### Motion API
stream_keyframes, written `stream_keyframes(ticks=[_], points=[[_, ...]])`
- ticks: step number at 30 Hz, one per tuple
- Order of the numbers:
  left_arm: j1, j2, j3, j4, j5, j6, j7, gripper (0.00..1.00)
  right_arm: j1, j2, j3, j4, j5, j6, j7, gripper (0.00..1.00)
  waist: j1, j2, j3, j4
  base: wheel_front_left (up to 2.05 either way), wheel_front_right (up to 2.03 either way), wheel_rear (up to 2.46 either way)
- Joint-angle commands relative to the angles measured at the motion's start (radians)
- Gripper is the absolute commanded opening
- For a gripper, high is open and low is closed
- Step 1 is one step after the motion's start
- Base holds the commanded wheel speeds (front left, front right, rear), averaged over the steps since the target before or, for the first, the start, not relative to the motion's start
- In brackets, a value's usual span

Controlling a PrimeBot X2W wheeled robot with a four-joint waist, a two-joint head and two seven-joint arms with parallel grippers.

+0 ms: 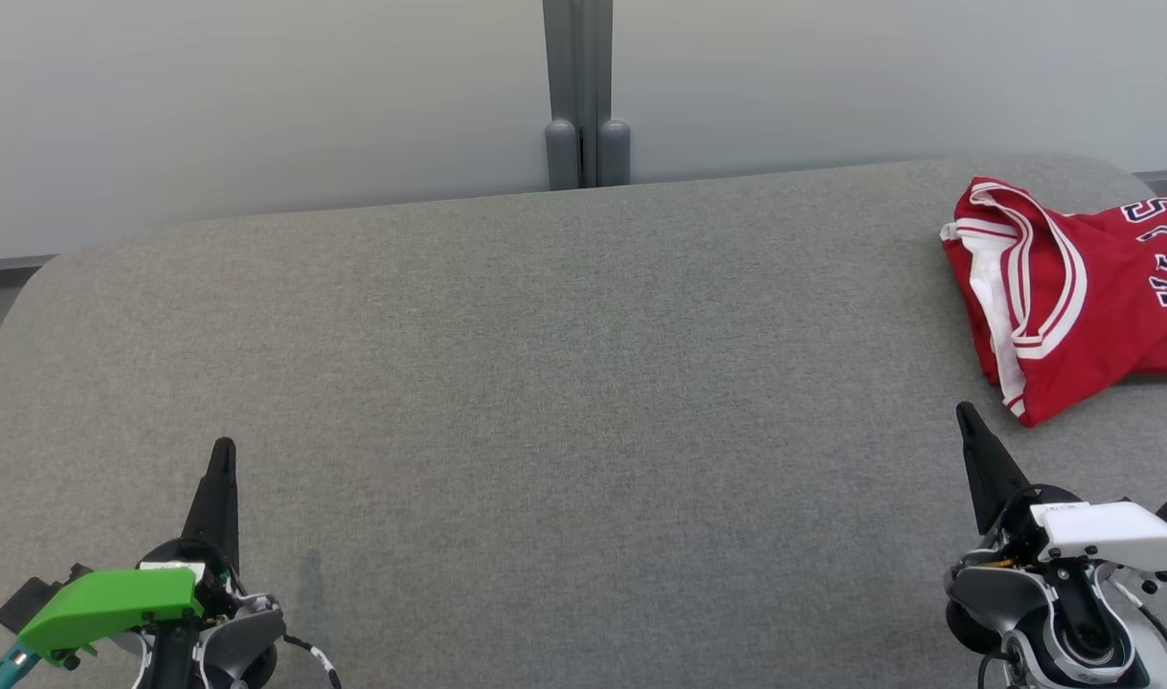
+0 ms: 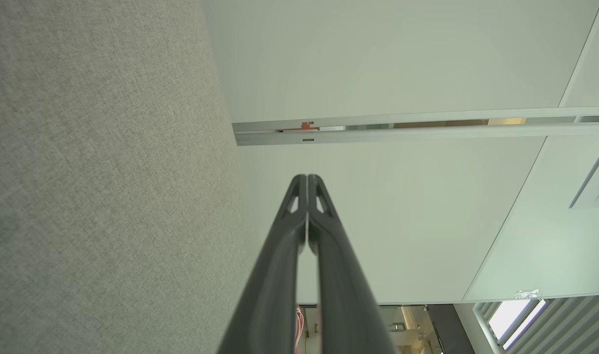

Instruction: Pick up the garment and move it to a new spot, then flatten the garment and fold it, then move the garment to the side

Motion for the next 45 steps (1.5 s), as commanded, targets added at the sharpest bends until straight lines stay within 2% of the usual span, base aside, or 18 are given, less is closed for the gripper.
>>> stream_keyframes(ticks=[1, 45], points=[[-0.010, -0.001, 0.005, 0.001, -0.001, -0.003, 0.002, 0.00, -0.007, 0.001, -0.003, 0.002, 0.002, 0.001, 0.003, 0.00, 0.0000, 0.0000, 0.000, 0.000, 0.00, 0.00, 0.00], [-0.011, -0.006, 0.013, 0.001, 0.008, -0.003, 0.009, 0.00, -0.008, 0.012, -0.017, 0.003, -0.013, 0.001, 0.015, 0.00, 0.0000, 0.0000, 0.000, 0.000, 0.00, 0.00, 0.00]])
